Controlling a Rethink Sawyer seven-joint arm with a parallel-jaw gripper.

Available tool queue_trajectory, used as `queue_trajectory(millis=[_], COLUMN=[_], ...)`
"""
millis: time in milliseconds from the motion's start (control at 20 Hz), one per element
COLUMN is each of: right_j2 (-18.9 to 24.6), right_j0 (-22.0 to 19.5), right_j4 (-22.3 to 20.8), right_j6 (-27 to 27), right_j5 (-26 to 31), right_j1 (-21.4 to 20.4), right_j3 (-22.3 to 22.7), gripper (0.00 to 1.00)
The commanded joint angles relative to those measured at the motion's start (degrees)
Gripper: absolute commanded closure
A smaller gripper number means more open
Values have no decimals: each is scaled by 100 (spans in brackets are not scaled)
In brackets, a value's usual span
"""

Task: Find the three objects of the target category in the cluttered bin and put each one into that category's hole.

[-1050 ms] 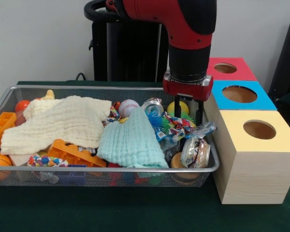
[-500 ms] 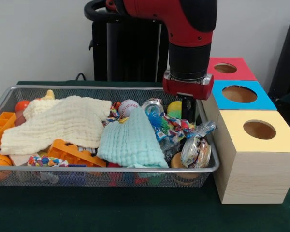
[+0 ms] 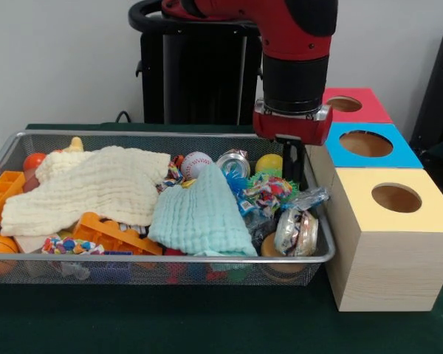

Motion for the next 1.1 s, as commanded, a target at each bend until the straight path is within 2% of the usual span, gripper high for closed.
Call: queue_trajectory(millis=[50,250,400,750,1000,1100], right_j2=[52,-457,-634,-431,3,52], right_j0=[110,531,695,483,-47,-165], right_j4=[229,120,123,292,324,292], right_j6=[1424,1807,1968,1671,1031,952], right_j5=[842,1853,2211,1914,1721,1871], right_j1=[-218,-230,-257,-376,-266,-257], right_j3=[116,-380,-518,-198,-69,-111], gripper=[100,100,100,100,100,100])
